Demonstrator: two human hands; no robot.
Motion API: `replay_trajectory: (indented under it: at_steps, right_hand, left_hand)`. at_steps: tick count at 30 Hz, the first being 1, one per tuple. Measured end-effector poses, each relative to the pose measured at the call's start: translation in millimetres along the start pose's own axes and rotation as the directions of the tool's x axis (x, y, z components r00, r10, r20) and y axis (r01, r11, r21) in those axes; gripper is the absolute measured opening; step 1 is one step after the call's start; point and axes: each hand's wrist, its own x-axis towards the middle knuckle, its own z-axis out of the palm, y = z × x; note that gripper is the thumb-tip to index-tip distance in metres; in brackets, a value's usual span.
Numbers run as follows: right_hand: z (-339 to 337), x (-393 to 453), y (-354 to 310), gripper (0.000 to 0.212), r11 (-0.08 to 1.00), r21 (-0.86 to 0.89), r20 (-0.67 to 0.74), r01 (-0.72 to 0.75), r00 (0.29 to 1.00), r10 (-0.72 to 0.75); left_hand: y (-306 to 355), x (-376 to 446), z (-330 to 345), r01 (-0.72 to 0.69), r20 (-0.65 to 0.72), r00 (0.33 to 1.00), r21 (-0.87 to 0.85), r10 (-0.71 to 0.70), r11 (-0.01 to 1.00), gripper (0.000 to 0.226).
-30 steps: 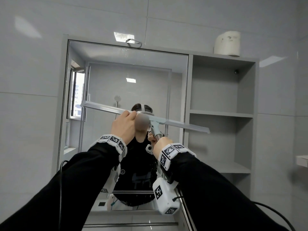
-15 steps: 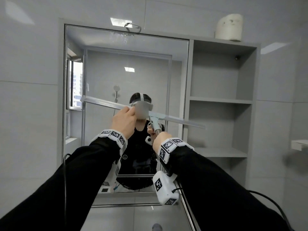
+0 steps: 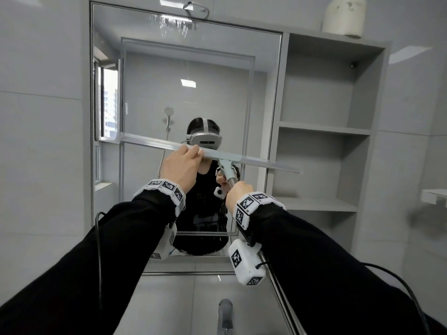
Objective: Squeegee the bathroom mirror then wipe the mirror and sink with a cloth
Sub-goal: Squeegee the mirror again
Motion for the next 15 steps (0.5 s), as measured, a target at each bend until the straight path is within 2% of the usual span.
replay_trajectory:
  at_steps: [3, 7, 13, 15]
  right_hand:
    - [7.5, -1.6, 8.9, 0.034, 0.999, 0.038, 0.045, 0.031, 0.998, -0.033]
    - [13.6, -10.8, 15.0, 0.038, 0.996, 0.091, 0.072, 0.009, 0.997, -0.016]
    - [26.0, -14.5, 16.7, 0.031, 0.999, 0.029, 0.078, 0.033, 0.996, -0.035]
    - [29.9, -19.0, 15.1, 0.031, 0.995, -0.087, 0.128, 0.049, 0.991, -0.038]
  left_hand:
    - [3.8, -8.5, 2.6, 0.019, 0.090, 0.996, -0.069, -0.013, 0.997, 0.041]
    - [8.5, -16.1, 1.9, 0.030, 0.114, 0.993, -0.085, -0.020, 0.996, 0.043]
    - [6.9, -27.0, 7.1, 0.019, 0.130, 0.991, -0.077, -0.009, 0.997, 0.043]
    - [8.1, -31.1, 10.5, 0.018, 0.147, 0.989, -0.082, -0.006, 0.996, 0.043]
